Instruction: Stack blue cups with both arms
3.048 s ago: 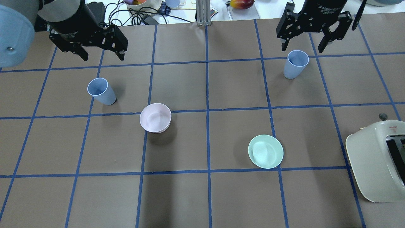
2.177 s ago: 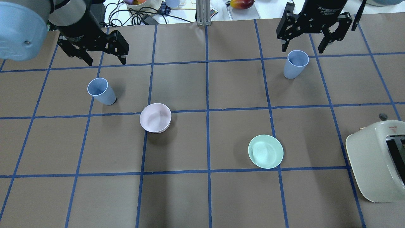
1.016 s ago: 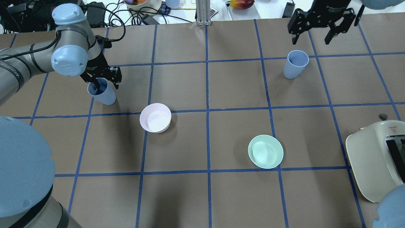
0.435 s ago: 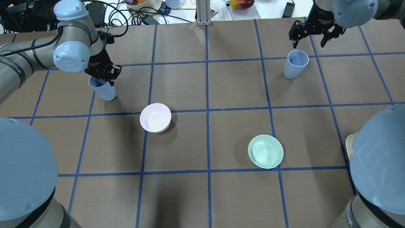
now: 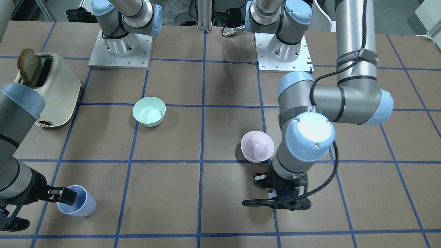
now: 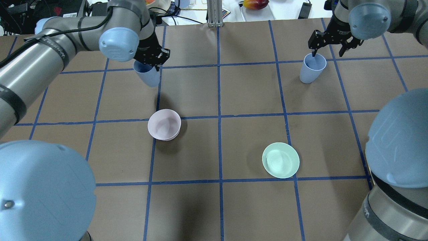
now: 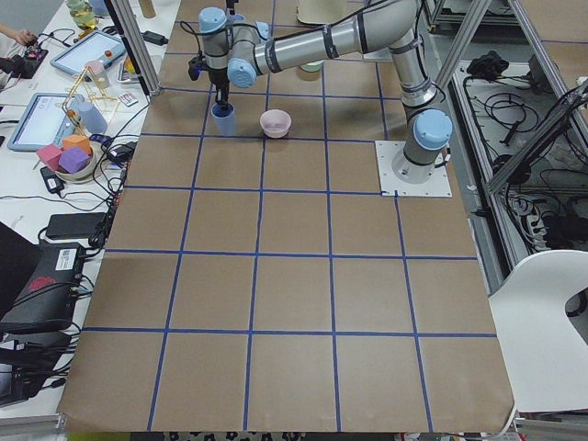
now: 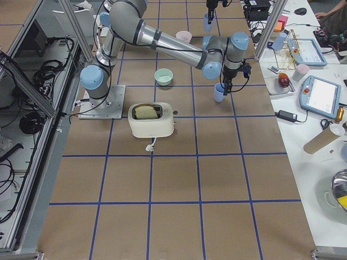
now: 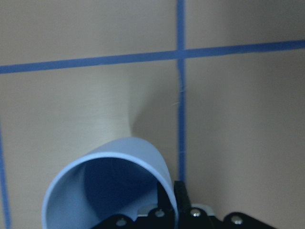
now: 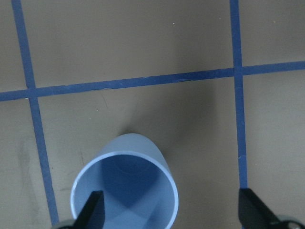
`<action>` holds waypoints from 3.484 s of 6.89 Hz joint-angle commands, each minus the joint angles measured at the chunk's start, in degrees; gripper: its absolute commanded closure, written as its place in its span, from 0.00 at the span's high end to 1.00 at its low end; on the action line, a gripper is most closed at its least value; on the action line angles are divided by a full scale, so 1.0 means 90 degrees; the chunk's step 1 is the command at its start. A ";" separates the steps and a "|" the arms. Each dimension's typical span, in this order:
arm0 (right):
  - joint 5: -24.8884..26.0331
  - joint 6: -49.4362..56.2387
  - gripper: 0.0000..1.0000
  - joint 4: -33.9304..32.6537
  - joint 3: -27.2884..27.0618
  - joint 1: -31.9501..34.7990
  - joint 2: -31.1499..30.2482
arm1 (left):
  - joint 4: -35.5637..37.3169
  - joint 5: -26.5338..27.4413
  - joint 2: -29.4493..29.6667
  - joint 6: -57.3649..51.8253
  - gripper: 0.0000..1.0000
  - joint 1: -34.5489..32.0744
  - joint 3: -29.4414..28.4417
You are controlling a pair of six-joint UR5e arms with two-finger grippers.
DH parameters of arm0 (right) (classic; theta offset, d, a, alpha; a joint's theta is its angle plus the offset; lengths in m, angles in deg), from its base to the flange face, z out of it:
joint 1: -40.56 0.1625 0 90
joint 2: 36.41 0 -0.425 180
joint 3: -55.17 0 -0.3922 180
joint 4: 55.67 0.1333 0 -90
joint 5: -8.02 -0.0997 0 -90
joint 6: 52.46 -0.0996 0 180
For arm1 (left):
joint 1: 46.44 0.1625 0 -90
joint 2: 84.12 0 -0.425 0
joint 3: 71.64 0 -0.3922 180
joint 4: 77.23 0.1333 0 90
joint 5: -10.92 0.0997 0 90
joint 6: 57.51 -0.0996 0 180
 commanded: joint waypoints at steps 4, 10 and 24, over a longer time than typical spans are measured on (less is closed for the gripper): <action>0.0043 -0.0034 1.00 -0.0013 -0.0132 -0.0020 0.0290 | 0.0263 -0.0348 0.1088 0.1569 0.00 -0.1441 -0.1170; -0.0015 -0.0044 0.00 0.0161 0.0004 -0.0040 0.0242 | -0.2938 -0.0221 -0.0409 0.1443 1.00 -0.0573 -0.1862; -0.0973 -0.4175 0.00 0.1942 0.1880 0.2792 0.0447 | -0.1612 0.0229 -0.2993 -0.0071 1.00 -0.0064 0.1165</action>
